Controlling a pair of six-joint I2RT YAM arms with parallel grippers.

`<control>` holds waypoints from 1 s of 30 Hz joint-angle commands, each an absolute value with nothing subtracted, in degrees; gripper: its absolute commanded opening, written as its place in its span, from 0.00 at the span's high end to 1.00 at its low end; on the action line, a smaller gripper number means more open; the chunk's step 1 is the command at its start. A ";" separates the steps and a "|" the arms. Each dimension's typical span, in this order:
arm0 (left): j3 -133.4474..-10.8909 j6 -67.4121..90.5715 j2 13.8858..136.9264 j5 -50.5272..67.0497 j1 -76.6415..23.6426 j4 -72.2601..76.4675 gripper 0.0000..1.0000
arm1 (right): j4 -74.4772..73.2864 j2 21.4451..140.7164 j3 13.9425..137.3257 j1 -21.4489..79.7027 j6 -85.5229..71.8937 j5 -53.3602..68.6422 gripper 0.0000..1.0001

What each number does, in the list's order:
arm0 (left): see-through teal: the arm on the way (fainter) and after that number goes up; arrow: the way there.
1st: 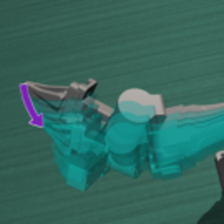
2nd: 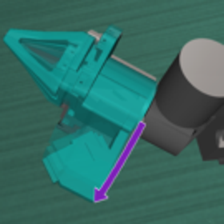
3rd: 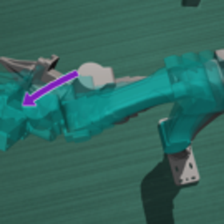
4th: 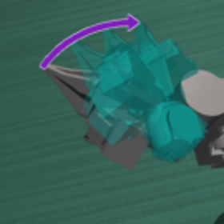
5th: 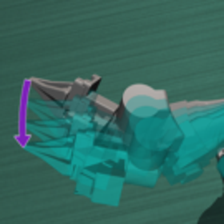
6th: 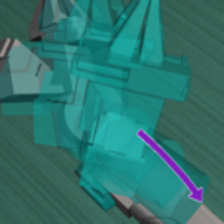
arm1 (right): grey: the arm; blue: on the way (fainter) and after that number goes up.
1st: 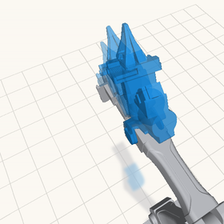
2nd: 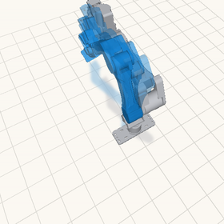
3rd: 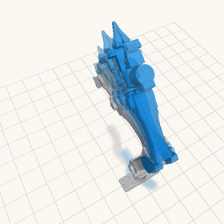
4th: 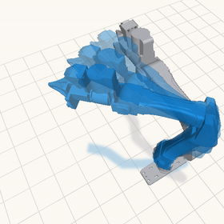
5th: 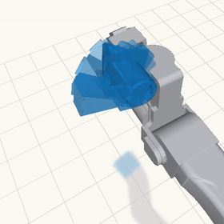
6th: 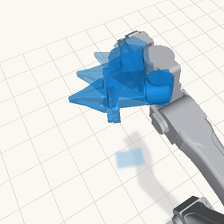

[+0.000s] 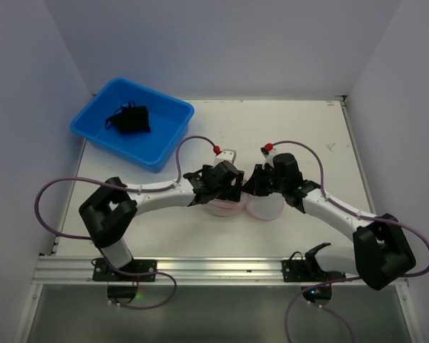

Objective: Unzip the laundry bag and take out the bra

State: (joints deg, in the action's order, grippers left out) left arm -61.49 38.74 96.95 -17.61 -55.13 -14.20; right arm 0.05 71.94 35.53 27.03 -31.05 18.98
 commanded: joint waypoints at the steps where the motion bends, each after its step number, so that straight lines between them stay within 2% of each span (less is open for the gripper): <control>1: -61.70 40.69 99.75 -21.70 -54.41 -13.80 0.04 | 2.64 71.01 34.80 27.33 -30.94 19.42 0.99; 3: -62.48 40.61 102.03 -21.71 -54.32 -14.06 0.05 | 2.72 71.28 34.63 27.33 -30.94 19.42 0.99; 6: -62.84 40.61 104.06 -19.78 -54.40 -14.06 0.17 | 2.64 71.37 34.72 27.33 -31.02 19.34 0.99; 7: -62.75 40.61 104.32 -19.60 -54.40 -13.89 0.30 | 2.55 71.28 34.72 27.42 -31.03 19.34 0.99; 9: -62.32 40.69 104.24 -19.69 -54.32 -13.89 0.47 | 2.55 71.19 34.80 27.42 -31.11 19.16 1.00; 10: -62.05 40.78 104.06 -20.12 -54.32 -13.80 0.66 | 2.55 71.19 34.80 27.42 -31.11 18.99 1.00; 12: -61.09 40.78 102.49 -20.48 -54.32 -13.71 0.83 | 2.37 71.54 34.81 27.33 -31.55 18.37 1.00; 13: -60.74 40.69 101.87 -20.74 -54.40 -13.62 0.96 | 2.11 71.63 34.89 27.33 -31.64 18.02 1.00; 14: -60.47 40.35 100.04 -20.66 -54.40 -13.45 1.00 | 1.94 71.89 34.89 27.33 -32.16 17.84 1.00; 19: -56.79 34.20 90.90 -16.36 -54.40 -10.92 1.00 | 1.23 72.51 35.15 27.33 -32.70 16.35 1.00; 21: -53.46 30.44 83.52 -13.64 -54.40 -8.10 1.00 | 0.62 72.68 35.59 27.33 -32.70 15.48 1.00; 27: -49.57 26.90 68.13 3.56 -53.97 1.82 1.00 | -1.41 74.26 36.91 27.25 -32.34 13.54 1.00; 30: -49.83 28.47 64.69 6.32 -52.83 5.27 1.00 | -1.32 74.71 36.91 27.42 -32.34 13.80 1.00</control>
State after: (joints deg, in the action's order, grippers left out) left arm -50.00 29.93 67.26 -1.61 -54.11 -3.60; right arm -0.43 73.95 35.16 27.24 -32.45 15.94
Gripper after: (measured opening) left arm 0.040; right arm 0.047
